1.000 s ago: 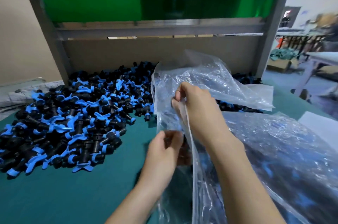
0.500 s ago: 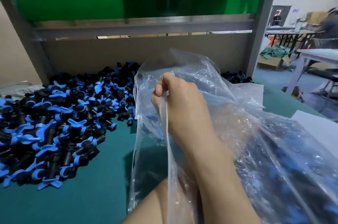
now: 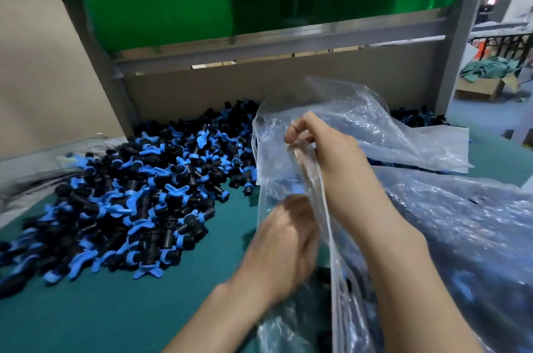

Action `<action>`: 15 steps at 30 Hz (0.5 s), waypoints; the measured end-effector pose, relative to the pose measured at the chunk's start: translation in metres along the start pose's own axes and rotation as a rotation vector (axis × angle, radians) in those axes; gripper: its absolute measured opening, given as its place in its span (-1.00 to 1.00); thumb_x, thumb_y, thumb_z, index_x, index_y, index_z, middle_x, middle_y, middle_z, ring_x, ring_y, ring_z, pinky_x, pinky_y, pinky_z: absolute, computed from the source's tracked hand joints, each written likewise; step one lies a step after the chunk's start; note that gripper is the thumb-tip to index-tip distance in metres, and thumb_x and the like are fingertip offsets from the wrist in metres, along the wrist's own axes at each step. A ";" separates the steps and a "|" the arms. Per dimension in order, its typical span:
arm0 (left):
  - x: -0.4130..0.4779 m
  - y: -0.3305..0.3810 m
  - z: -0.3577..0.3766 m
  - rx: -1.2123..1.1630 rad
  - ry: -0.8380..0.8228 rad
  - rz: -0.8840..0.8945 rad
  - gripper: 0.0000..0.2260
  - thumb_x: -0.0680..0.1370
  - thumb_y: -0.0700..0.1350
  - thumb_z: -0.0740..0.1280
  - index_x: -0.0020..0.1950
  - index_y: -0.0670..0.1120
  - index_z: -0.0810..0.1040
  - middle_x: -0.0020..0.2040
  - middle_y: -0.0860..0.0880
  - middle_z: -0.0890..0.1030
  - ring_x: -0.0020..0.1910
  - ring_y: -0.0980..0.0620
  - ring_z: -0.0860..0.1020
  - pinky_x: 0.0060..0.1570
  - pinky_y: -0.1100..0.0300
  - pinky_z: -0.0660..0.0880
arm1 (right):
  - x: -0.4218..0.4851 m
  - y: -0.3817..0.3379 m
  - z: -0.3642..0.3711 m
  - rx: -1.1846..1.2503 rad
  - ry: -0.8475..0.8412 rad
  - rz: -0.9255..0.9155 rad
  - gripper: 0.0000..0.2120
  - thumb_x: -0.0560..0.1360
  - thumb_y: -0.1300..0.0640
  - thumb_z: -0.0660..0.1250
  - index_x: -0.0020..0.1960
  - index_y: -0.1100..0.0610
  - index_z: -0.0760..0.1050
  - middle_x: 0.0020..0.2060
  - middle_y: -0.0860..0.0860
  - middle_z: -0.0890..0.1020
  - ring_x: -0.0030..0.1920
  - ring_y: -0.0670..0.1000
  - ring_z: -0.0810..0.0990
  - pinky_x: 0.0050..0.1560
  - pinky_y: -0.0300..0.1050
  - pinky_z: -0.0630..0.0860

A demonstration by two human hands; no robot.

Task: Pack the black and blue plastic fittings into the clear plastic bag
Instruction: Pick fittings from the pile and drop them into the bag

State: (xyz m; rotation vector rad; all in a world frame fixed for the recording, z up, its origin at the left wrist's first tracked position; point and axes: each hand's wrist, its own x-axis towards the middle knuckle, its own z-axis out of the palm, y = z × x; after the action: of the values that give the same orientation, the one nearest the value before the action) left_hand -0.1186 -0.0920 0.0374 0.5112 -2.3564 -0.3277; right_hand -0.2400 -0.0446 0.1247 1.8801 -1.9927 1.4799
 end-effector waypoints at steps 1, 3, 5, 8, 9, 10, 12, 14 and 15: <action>-0.010 -0.012 -0.002 0.043 0.063 -0.015 -0.79 0.52 -0.31 0.28 0.11 -0.18 0.61 0.05 -0.04 0.60 0.11 0.05 0.50 0.17 0.20 0.42 | 0.000 0.003 -0.001 0.015 -0.050 0.009 -0.76 0.55 0.29 0.24 0.06 -0.05 0.45 -0.02 -0.04 0.63 -0.01 0.12 0.57 -0.01 0.11 0.52; -0.032 -0.039 -0.012 0.176 0.187 -0.151 -0.76 0.53 -0.23 0.19 0.06 -0.07 0.62 -0.01 0.10 0.57 0.08 0.10 0.47 0.13 0.17 0.38 | 0.000 0.007 0.000 0.004 -0.121 0.006 -0.68 0.49 0.35 0.28 0.05 -0.05 0.50 -0.03 -0.07 0.65 -0.03 0.05 0.58 0.01 0.07 0.52; -0.049 -0.065 -0.027 0.374 0.244 -0.277 -0.76 0.53 -0.23 0.23 0.08 -0.03 0.62 -0.01 0.10 0.57 0.04 0.03 0.48 0.07 0.10 0.35 | 0.000 0.006 0.003 -0.007 -0.144 0.001 -0.68 0.49 0.37 0.30 0.03 -0.04 0.53 -0.04 -0.10 0.66 -0.03 -0.03 0.59 0.03 0.01 0.52; -0.057 -0.084 -0.039 0.668 0.192 -0.499 -0.77 0.51 -0.18 0.34 0.16 -0.07 0.61 0.07 -0.01 0.60 0.12 -0.10 0.50 0.13 -0.03 0.37 | -0.001 0.005 0.004 0.019 -0.144 -0.011 -0.73 0.54 0.35 0.27 0.02 -0.01 0.55 -0.03 -0.15 0.66 0.02 -0.12 0.60 0.08 -0.06 0.51; -0.059 -0.087 -0.041 0.723 0.150 -0.545 -0.76 0.50 -0.14 0.36 0.16 -0.10 0.62 0.08 -0.07 0.61 0.16 -0.15 0.50 0.19 -0.09 0.36 | -0.001 0.006 0.003 0.024 -0.151 -0.005 -0.73 0.55 0.35 0.27 0.03 0.00 0.56 -0.01 -0.17 0.66 0.04 -0.14 0.60 0.09 -0.09 0.50; -0.061 -0.090 -0.040 0.750 0.113 -0.576 -0.74 0.49 -0.11 0.37 0.15 -0.13 0.63 0.08 -0.12 0.62 0.20 -0.19 0.49 0.25 -0.14 0.34 | -0.001 0.007 0.003 0.029 -0.162 -0.009 -0.73 0.56 0.34 0.27 0.04 0.00 0.57 0.00 -0.18 0.66 0.06 -0.15 0.60 0.11 -0.13 0.48; -0.064 -0.094 -0.038 0.784 0.053 -0.606 -0.72 0.49 -0.08 0.38 0.16 -0.15 0.63 0.07 -0.16 0.64 0.29 -0.24 0.46 0.37 -0.21 0.25 | 0.000 0.010 0.003 0.023 -0.194 -0.015 -0.74 0.59 0.31 0.26 0.06 -0.01 0.59 0.04 -0.20 0.66 0.09 -0.16 0.59 0.14 -0.16 0.48; -0.064 -0.095 -0.037 0.805 0.028 -0.623 -0.72 0.50 -0.08 0.37 0.17 -0.14 0.62 0.07 -0.16 0.64 0.33 -0.25 0.43 0.42 -0.21 0.20 | 0.001 0.012 0.000 0.075 -0.211 0.000 -0.74 0.58 0.30 0.29 0.06 -0.04 0.60 0.05 -0.21 0.66 0.07 -0.20 0.61 0.14 -0.17 0.52; -0.063 -0.096 -0.037 0.801 0.032 -0.627 -0.73 0.51 -0.09 0.36 0.18 -0.13 0.61 0.06 -0.15 0.63 0.33 -0.24 0.43 0.42 -0.21 0.20 | 0.002 0.013 -0.002 0.125 -0.218 0.014 -0.73 0.56 0.31 0.33 0.04 -0.07 0.60 0.03 -0.20 0.67 0.05 -0.20 0.62 0.13 -0.15 0.55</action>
State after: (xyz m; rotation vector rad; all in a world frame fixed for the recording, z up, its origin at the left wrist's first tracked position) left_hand -0.0245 -0.1528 -0.0077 1.6170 -2.1685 0.3825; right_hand -0.2521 -0.0472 0.1198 2.1678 -2.0470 1.4939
